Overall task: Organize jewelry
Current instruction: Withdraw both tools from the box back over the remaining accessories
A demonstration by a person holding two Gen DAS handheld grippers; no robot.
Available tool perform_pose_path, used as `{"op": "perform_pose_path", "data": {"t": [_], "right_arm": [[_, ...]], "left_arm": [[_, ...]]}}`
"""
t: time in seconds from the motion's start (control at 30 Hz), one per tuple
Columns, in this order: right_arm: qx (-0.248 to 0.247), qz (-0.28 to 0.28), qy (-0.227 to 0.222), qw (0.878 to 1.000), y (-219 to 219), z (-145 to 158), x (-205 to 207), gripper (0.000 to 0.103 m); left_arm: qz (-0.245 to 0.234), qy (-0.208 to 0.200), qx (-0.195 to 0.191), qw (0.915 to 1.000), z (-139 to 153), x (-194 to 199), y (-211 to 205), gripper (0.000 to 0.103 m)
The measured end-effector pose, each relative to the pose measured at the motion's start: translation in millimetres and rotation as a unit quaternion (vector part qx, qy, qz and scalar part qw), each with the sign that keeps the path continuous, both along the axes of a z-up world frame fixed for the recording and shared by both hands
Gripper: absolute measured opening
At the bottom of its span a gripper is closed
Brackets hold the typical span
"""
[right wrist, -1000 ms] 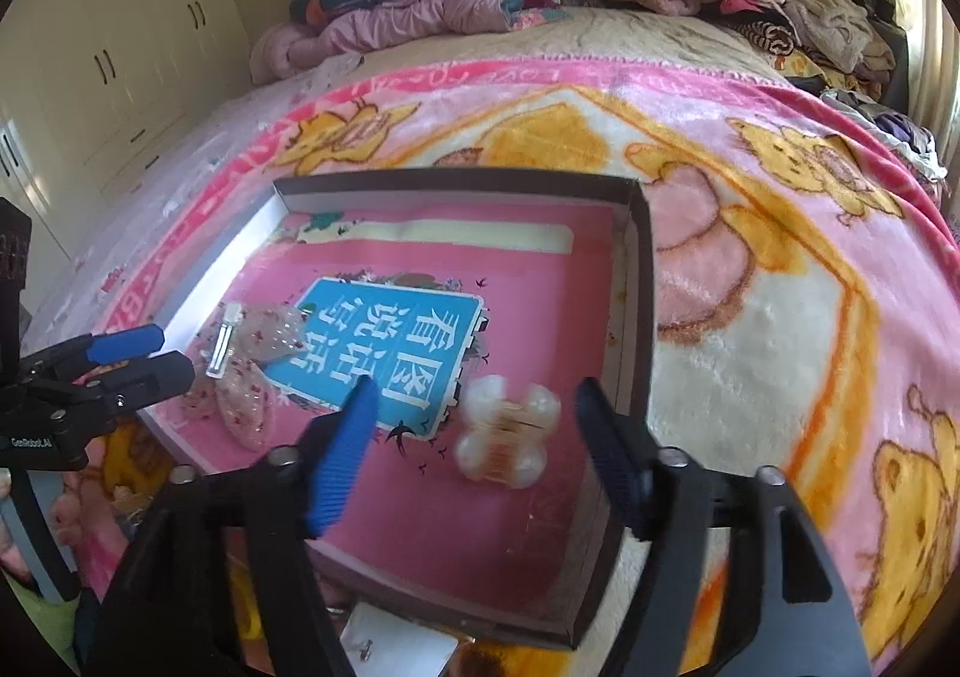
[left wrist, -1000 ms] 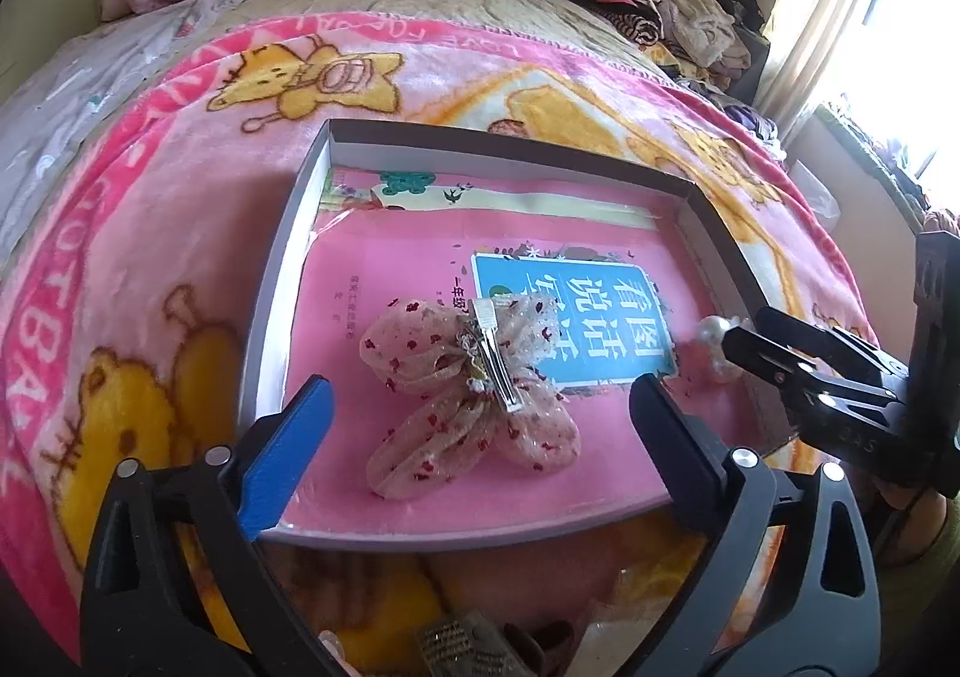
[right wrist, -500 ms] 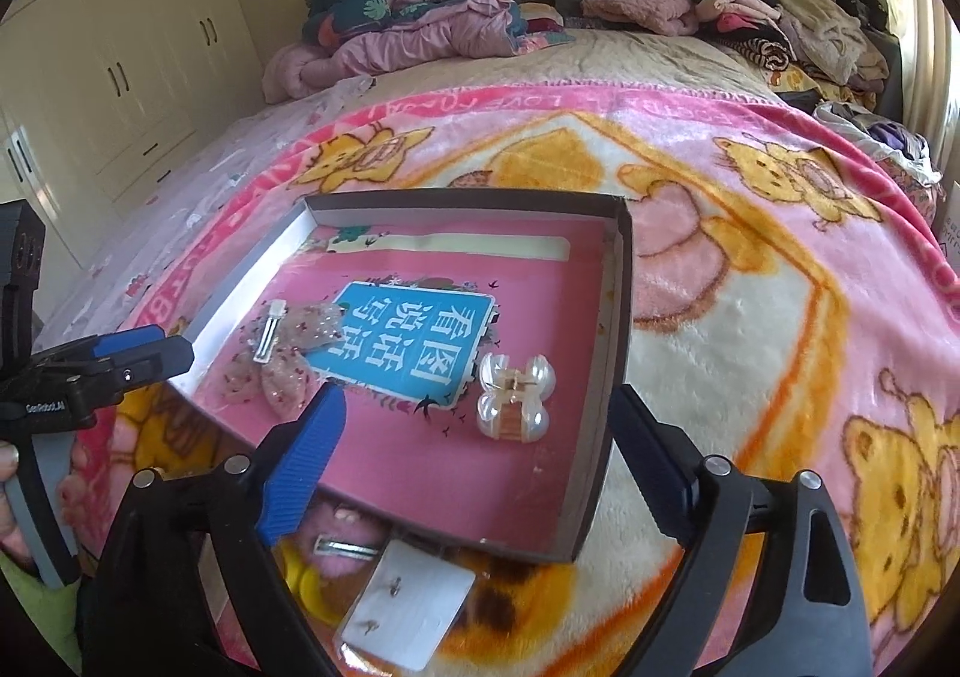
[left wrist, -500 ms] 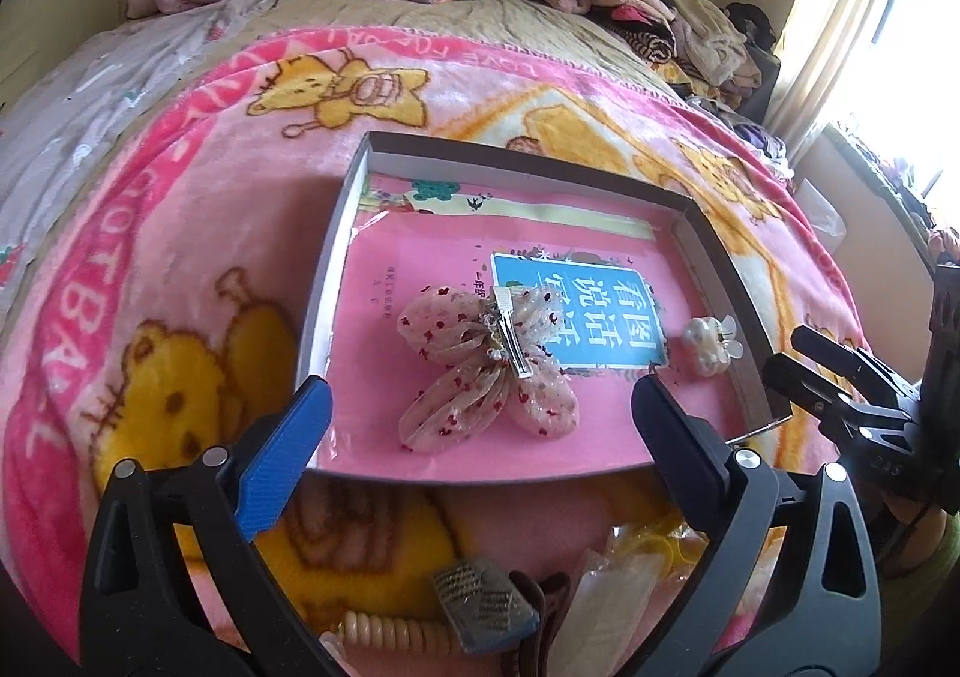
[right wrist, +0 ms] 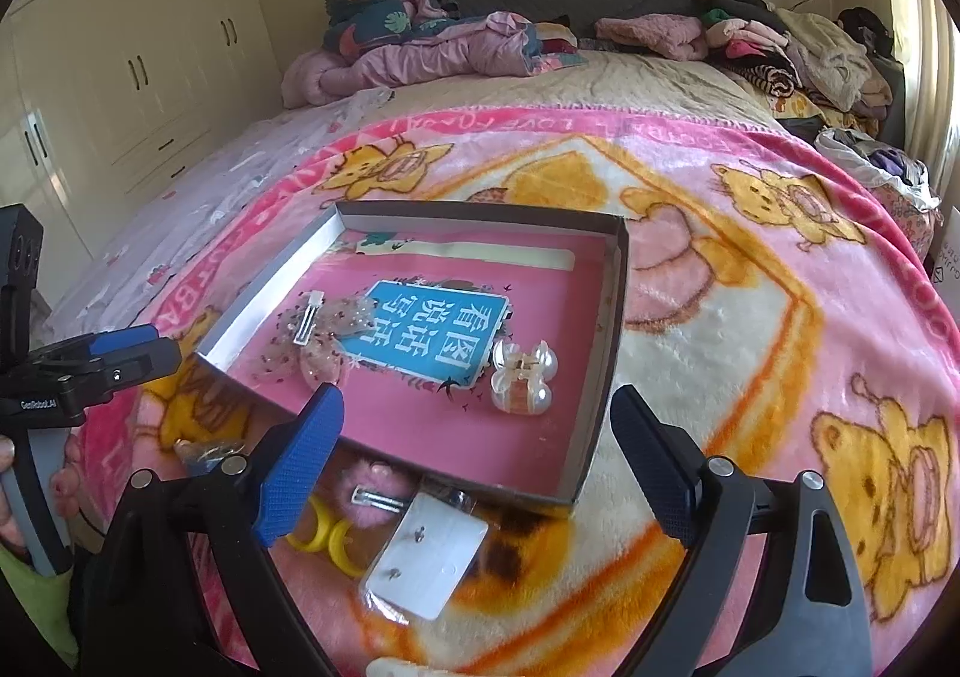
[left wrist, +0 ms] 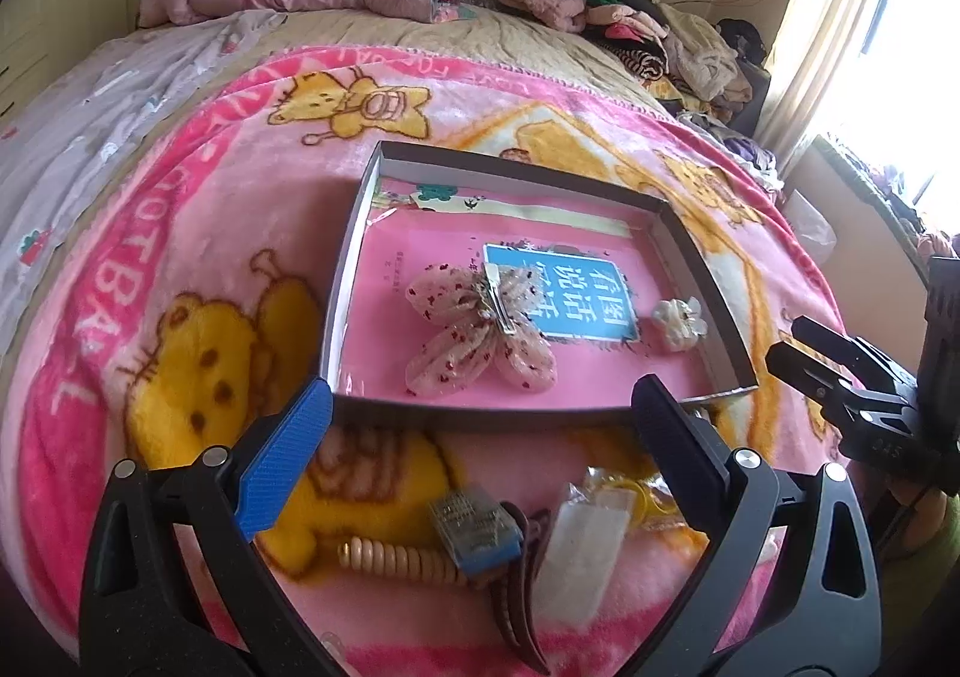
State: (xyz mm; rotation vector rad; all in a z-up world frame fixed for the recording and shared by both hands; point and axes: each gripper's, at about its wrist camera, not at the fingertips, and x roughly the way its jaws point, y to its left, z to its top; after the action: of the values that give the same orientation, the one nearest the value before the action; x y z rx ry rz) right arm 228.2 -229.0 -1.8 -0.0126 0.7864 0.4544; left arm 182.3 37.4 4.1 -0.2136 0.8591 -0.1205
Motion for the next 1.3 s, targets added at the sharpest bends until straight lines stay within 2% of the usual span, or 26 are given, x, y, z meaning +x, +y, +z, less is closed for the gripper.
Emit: {"op": "perform_pose_path", "data": {"t": [0.73, 1.3], "right_arm": [[-0.012, 0.027, -0.021, 0.999, 0, 14, -51, 0.088], [-0.033, 0.051, -0.016, 0.998, -2, 2, -78, 0.088]], "left_arm": [[0.004, -0.019, 0.0, 0.9998, 6, -50, -4, 0.091], [0.009, 0.0, 0.009, 0.9999, -10, -77, -4, 0.091]]}}
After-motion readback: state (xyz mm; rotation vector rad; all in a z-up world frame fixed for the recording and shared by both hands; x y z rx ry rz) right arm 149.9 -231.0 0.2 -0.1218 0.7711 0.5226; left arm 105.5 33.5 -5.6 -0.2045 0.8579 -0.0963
